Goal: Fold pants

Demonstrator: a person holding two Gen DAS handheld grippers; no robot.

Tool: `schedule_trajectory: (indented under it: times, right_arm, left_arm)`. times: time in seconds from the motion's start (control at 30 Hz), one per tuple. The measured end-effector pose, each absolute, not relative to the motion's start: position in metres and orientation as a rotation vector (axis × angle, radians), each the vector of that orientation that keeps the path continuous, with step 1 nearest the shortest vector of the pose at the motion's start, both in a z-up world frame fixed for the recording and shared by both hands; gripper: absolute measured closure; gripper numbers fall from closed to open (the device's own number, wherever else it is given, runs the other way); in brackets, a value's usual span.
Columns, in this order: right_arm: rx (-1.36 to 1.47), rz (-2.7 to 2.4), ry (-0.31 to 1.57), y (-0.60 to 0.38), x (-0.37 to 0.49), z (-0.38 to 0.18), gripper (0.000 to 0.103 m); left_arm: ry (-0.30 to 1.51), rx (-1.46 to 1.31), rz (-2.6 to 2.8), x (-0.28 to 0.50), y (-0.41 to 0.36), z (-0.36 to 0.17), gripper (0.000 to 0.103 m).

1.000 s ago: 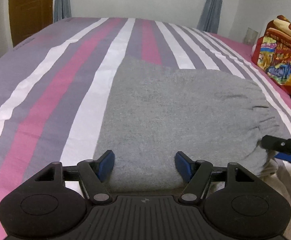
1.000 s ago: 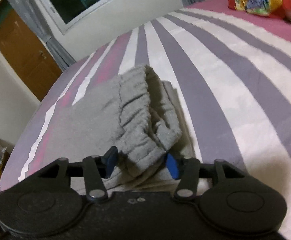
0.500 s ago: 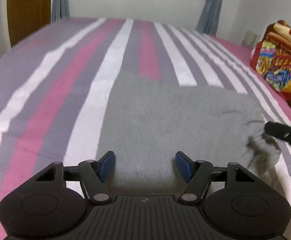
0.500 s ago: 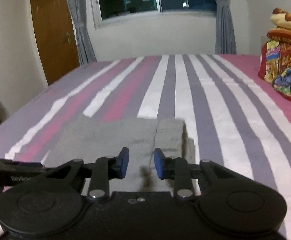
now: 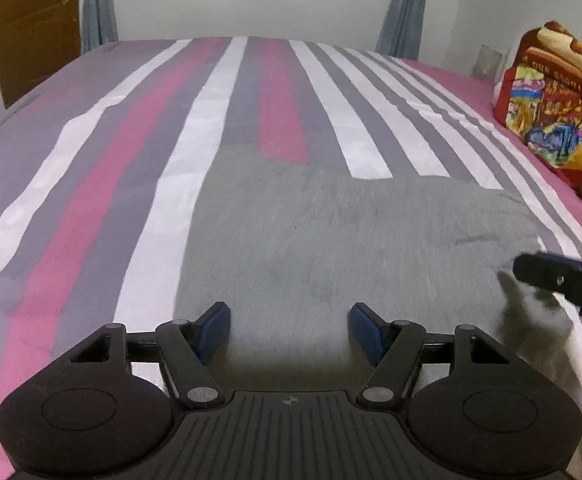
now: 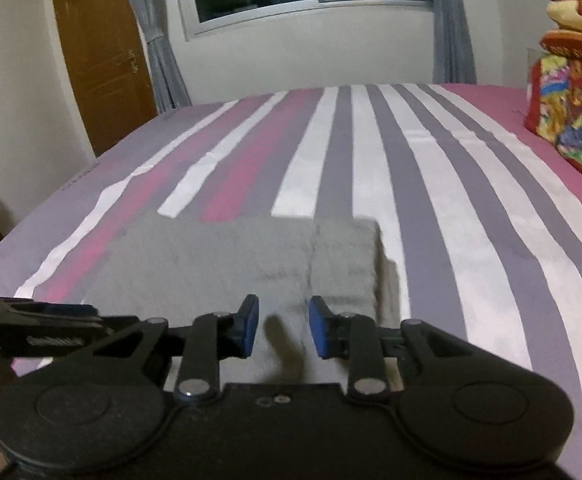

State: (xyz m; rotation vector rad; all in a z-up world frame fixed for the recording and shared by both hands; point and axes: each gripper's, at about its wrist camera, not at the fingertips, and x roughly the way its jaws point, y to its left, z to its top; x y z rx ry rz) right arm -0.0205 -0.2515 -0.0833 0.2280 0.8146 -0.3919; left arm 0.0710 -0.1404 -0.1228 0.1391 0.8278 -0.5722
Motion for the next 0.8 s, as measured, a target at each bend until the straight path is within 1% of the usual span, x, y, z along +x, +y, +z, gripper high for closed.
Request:
schedule_trajectory:
  times: [0.23,0.47,0.6,0.73,0.8]
  right_arm:
    - [0.190,-0.410,0.816,-0.265,0.025,-0.088,0.075]
    - [0.210,-0.437,0.878,-0.282,0.031,-0.124,0.076]
    - [0.214,-0.446,0.883,-0.283,0.031,-0.129,0.076]
    - [0.191,-0.446,0.887,-0.274,0.028,-0.119,0.074]
    - [0.201,-0.449,0.855,-0.268,0.022,-0.111,0.073]
  left_arm:
    - [0.818,0.168,-0.555,0.112,-0.174,-0.125,0.036]
    - [0.842,0.174,-0.526,0.145,-0.198,-0.137,0.036]
    - [0.839,0.195,-0.517,0.141,-0.203,-0.141,0.035]
    - [0.825,0.190,-0.520,0.128,-0.193,-0.137,0.035]
    - [0.816,0.192,-0.523,0.119,-0.188,-0.133,0.035]
